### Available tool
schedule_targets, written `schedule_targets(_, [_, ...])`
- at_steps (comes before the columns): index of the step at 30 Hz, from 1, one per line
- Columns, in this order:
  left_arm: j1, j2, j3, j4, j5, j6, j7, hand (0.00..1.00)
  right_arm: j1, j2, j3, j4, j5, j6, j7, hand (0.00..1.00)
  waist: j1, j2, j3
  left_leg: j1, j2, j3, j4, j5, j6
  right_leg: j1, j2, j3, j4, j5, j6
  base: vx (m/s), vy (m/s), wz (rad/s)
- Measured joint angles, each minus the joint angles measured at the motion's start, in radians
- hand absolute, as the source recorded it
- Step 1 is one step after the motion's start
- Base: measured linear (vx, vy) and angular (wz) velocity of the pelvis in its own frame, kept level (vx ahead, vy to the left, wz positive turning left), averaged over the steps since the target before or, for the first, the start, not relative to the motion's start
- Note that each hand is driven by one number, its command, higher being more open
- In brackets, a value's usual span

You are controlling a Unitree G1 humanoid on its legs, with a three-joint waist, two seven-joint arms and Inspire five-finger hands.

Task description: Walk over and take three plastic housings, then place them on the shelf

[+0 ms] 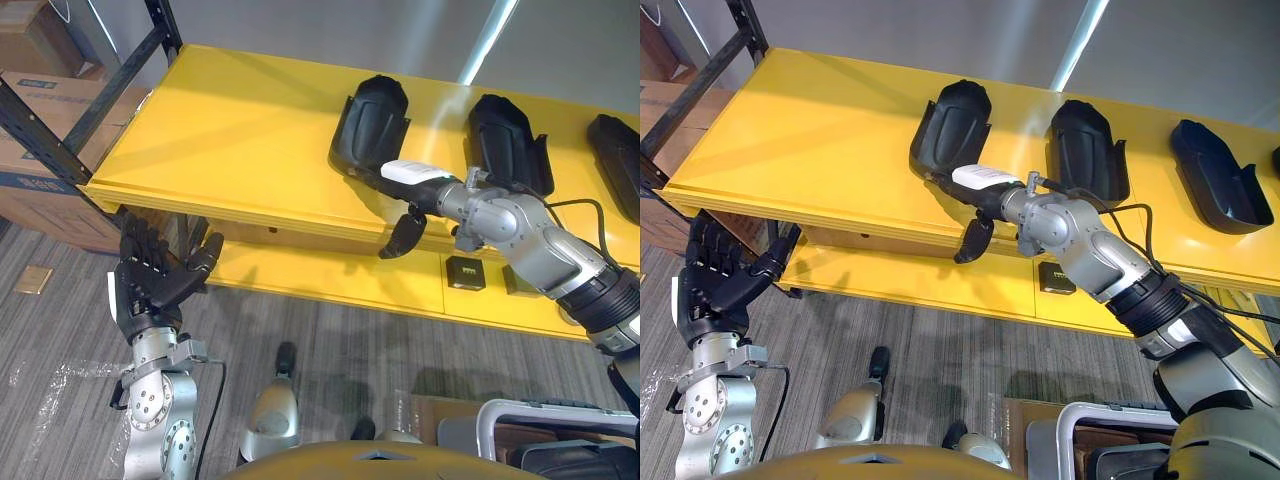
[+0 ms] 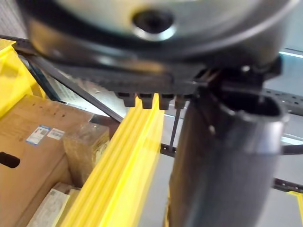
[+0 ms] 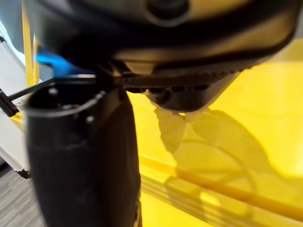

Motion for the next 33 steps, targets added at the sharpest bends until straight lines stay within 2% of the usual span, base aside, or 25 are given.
schedule_targets(7, [0.001, 0.000, 0.000, -0.001, 0.000, 0.019, -0.006, 1.00, 0.000, -0.034, -0.026, -0.030, 0.001, 0.001, -0.093, 1.00, -0.005, -0.006, -0.004, 0.000, 0.001, 0.000, 0.000, 0.001, 0.001, 0.003, 0.000, 0.001, 0.000, 0.000, 0.000, 0.00, 0.000, 0.00])
schedule_targets(10, [0.002, 0.000, -0.001, -0.001, 0.000, 0.019, -0.006, 1.00, 0.000, -0.034, -0.069, -0.039, 0.008, -0.004, -0.227, 1.00, -0.004, -0.006, -0.004, 0.000, 0.001, 0.001, 0.000, 0.001, 0.001, 0.002, 0.000, 0.002, 0.001, 0.000, 0.000, 0.00, 0.000, 0.00])
schedule_targets(12, [0.003, 0.000, -0.001, -0.001, -0.004, 0.019, -0.006, 1.00, 0.000, -0.033, -0.163, -0.091, 0.036, -0.004, -0.335, 1.00, -0.004, -0.006, -0.004, 0.000, 0.000, 0.003, 0.000, 0.000, 0.000, -0.002, 0.000, 0.003, 0.000, 0.000, 0.001, 0.00, 0.000, 0.00])
schedule_targets(15, [0.004, 0.000, -0.001, -0.001, -0.005, 0.019, -0.005, 1.00, -0.017, -0.033, -0.281, -0.158, 0.061, -0.007, -0.449, 1.00, -0.007, -0.006, -0.004, 0.001, 0.000, 0.004, 0.000, 0.001, 0.001, -0.001, -0.001, 0.003, 0.000, 0.001, 0.001, 0.00, 0.000, 0.00])
schedule_targets(20, [0.039, 0.000, -0.003, -0.002, -0.015, 0.019, -0.007, 1.00, -0.044, -0.033, -0.328, -0.173, 0.125, -0.007, -0.498, 1.00, -0.032, -0.010, -0.029, 0.006, 0.000, 0.006, 0.000, 0.002, 0.003, 0.002, -0.002, 0.005, -0.001, 0.001, 0.001, 0.00, 0.000, -0.01])
schedule_targets(22, [0.040, 0.000, -0.005, -0.002, -0.026, 0.019, -0.008, 1.00, -0.036, -0.033, -0.334, -0.172, 0.213, -0.013, -0.506, 1.00, -0.035, -0.006, -0.031, 0.015, 0.000, 0.009, 0.000, 0.001, 0.001, 0.009, -0.001, 0.007, 0.000, 0.001, 0.001, 0.00, 0.000, -0.04])
schedule_targets(25, [0.039, 0.000, -0.013, -0.002, -0.039, 0.017, -0.015, 1.00, -0.028, -0.033, -0.338, -0.165, 0.284, -0.014, -0.583, 1.00, -0.040, 0.005, -0.037, 0.019, 0.002, 0.012, 0.000, -0.003, 0.002, 0.012, -0.001, 0.009, -0.003, 0.000, 0.001, 0.00, 0.000, 0.00])
schedule_targets(27, [0.037, 0.000, -0.022, -0.002, -0.039, 0.016, -0.021, 1.00, 0.006, -0.021, -0.407, -0.160, 0.353, -0.032, -0.633, 1.00, -0.037, 0.011, -0.041, 0.019, 0.001, 0.015, 0.000, -0.006, 0.007, 0.012, -0.001, 0.013, -0.009, 0.003, 0.002, 0.00, 0.000, -0.04])
schedule_targets(29, [0.037, 0.000, -0.018, -0.002, -0.039, 0.009, -0.025, 1.00, 0.119, 0.083, -0.603, -0.170, 0.467, -0.090, -0.696, 1.00, -0.036, 0.012, -0.041, 0.019, 0.000, 0.024, 0.000, -0.003, 0.010, 0.011, -0.003, 0.020, -0.016, 0.009, 0.003, 0.00, 0.001, -0.09])
schedule_targets(30, [0.036, 0.000, -0.018, -0.002, -0.039, 0.009, -0.025, 1.00, 0.153, 0.120, -0.657, -0.174, 0.477, -0.099, -0.708, 1.00, -0.036, 0.012, -0.042, 0.020, 0.000, 0.027, 0.000, -0.002, 0.011, 0.010, -0.003, 0.024, -0.016, 0.010, 0.003, 0.00, 0.002, -0.14])
schedule_targets(33, [0.042, -0.006, -0.012, -0.031, -0.039, 0.009, -0.022, 1.00, 0.373, 0.331, -0.857, -0.187, 0.470, -0.160, -0.744, 1.00, -0.059, 0.014, -0.043, 0.029, -0.001, 0.047, 0.000, 0.002, 0.019, 0.008, -0.008, 0.042, -0.015, 0.013, 0.006, 0.01, -0.001, -0.15])
